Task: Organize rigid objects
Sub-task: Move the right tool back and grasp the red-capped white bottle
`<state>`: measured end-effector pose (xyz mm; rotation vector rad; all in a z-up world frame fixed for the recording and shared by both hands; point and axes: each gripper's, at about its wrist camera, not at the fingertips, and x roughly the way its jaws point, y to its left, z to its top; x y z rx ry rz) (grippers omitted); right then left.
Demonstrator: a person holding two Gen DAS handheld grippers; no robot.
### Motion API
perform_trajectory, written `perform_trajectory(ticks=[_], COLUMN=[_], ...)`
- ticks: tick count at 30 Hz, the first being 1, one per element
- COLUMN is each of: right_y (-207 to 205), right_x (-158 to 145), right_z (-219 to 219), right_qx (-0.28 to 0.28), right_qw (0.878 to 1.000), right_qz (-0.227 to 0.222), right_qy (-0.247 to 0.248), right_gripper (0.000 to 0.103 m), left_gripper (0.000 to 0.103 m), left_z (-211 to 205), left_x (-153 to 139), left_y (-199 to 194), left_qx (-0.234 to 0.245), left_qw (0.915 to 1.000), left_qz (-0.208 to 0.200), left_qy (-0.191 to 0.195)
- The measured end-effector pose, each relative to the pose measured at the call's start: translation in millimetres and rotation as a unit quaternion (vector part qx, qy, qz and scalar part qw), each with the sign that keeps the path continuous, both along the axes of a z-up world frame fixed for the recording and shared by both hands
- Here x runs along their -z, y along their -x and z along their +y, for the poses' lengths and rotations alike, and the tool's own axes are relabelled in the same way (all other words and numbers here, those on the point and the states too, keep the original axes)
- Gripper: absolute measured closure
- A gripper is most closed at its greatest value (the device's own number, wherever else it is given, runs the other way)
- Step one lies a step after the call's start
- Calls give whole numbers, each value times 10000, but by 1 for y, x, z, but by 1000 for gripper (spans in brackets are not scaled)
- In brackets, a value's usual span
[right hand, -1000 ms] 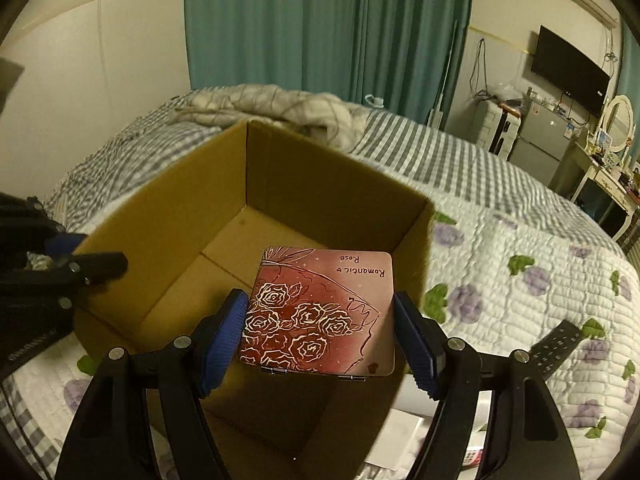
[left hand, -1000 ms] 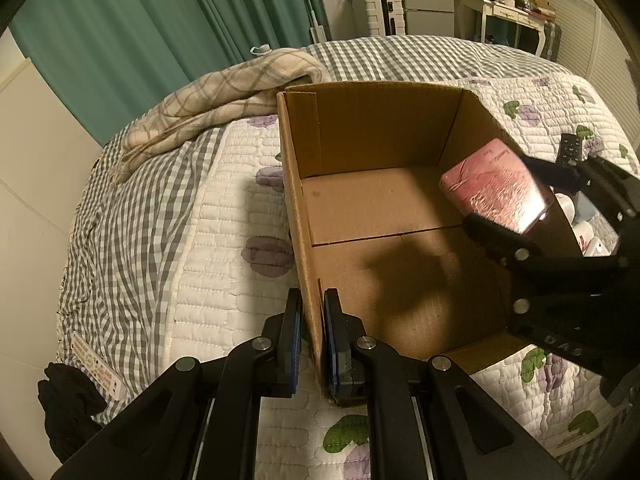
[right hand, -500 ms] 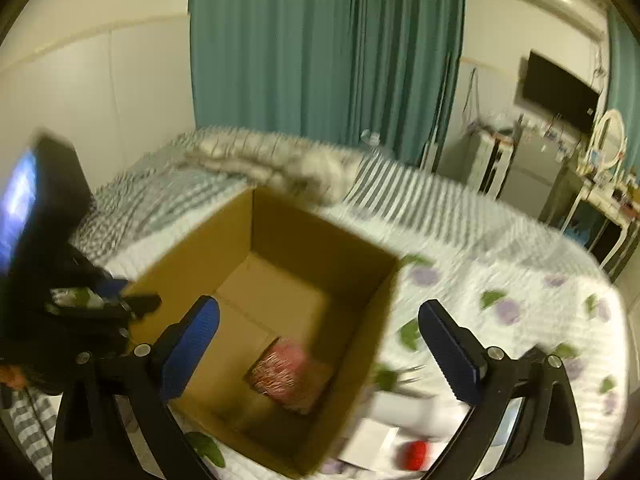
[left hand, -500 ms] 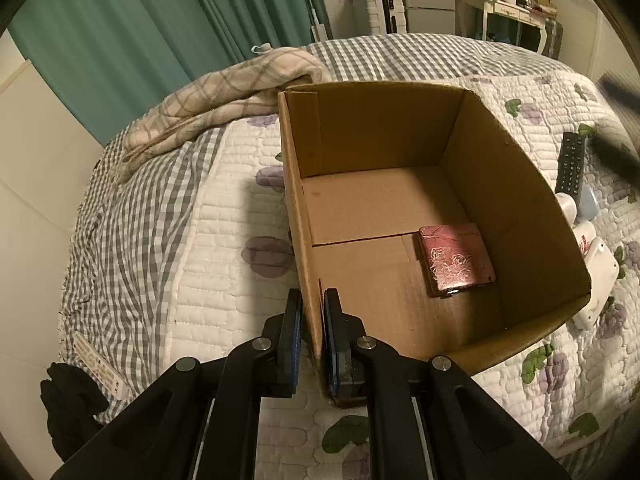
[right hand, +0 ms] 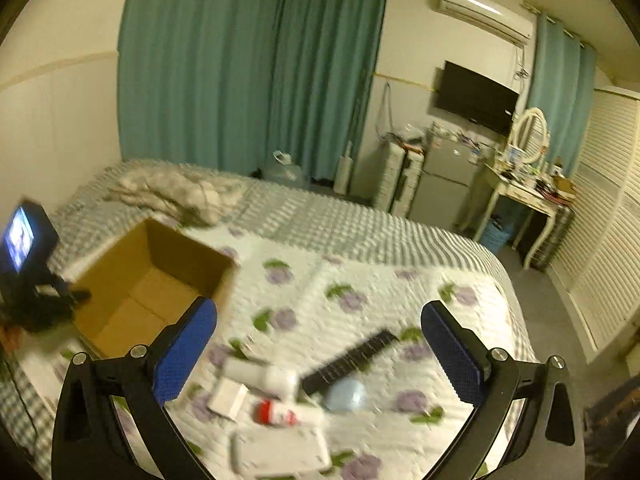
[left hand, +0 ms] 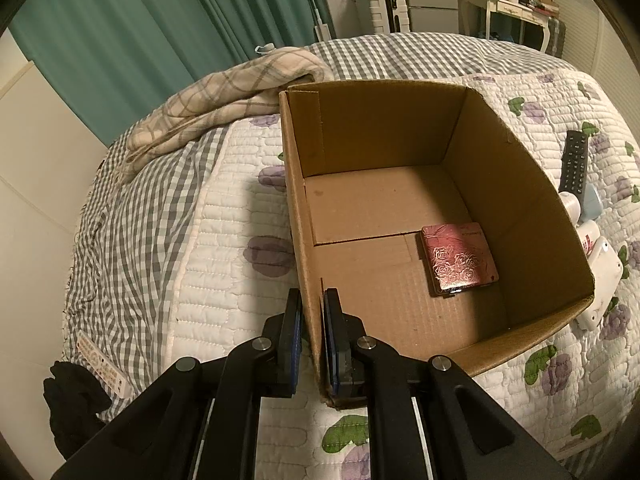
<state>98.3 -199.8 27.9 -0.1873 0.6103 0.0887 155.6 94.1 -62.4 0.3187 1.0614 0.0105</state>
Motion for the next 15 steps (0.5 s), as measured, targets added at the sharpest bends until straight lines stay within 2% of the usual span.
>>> perform_trajectory(ticks=[3,8,11,15], right_y=[4,4,0,-12], right_x=[26,89,121,148], right_z=[-6,-6,5,1], right_qx=[25,-160,-343,-365], right_qw=[9996,9943,9895,9816], right_qz=[281,1056,1391,1865], right_qy=[60,1,185,165], right_gripper=[0,0,0,0], left_gripper=[92,92,92,92], left_z=[0,0,0,0], left_x=[0,1,1,1], left_y=[1,1,1,1], left_qx=[-6,-12,-7,-9], left_qw=[10000,10000,10000,10000], left_qz=[-5,9,11,14], left_qy=[-5,-35,-43,-40])
